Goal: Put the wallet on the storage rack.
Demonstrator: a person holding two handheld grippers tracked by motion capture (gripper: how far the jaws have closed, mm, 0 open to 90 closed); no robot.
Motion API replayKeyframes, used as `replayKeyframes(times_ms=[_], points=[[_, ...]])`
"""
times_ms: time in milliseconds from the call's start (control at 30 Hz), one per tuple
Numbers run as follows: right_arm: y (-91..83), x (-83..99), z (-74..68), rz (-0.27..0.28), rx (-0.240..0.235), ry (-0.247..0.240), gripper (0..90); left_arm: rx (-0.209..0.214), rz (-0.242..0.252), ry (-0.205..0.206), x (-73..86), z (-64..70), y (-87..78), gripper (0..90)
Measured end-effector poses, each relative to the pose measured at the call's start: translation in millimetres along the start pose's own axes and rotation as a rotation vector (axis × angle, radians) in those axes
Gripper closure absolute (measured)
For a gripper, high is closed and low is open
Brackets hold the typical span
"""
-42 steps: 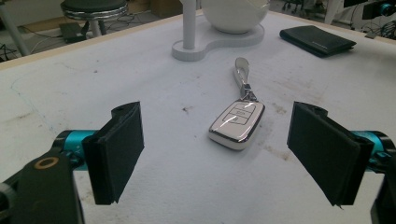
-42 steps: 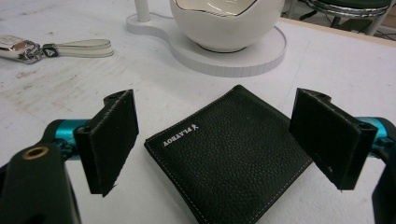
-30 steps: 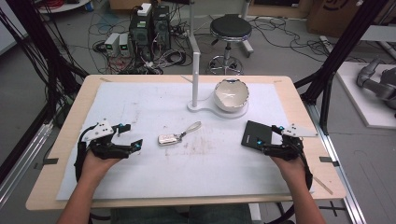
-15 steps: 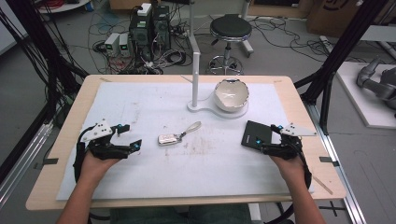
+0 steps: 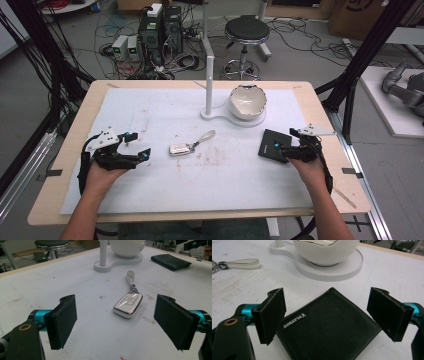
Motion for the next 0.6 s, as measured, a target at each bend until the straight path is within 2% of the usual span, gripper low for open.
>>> replayKeyframes(times_ms=[133,333,600], points=[[8.3,0.5,13.3,-0.036,-0.006,0.016,15.7,-0.001,-0.006,0.000,1.1,-1.0,0.2,18.7],[19.5,-0.5,25.4,-0.071,-0.013,0.002,15.7,-0.006,-0.011,0.000,2.4,-1.6,1.1,18.6],[34.4,0.7,42.1,-0.124,-0.026,0.008,15.7,-0.008,-0.022,0.005,4.5,-2.1,1.8,18.7]])
Point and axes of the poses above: each handheld gripper's, and its own axes: y roughly forward along the jaws, x roughly out of its underside, z roughly to its right, the point moved 10 cm from there along y, roughly forward along the jaws, and after that the axes turned 12 degrees about -y, right-handed, at the moved point
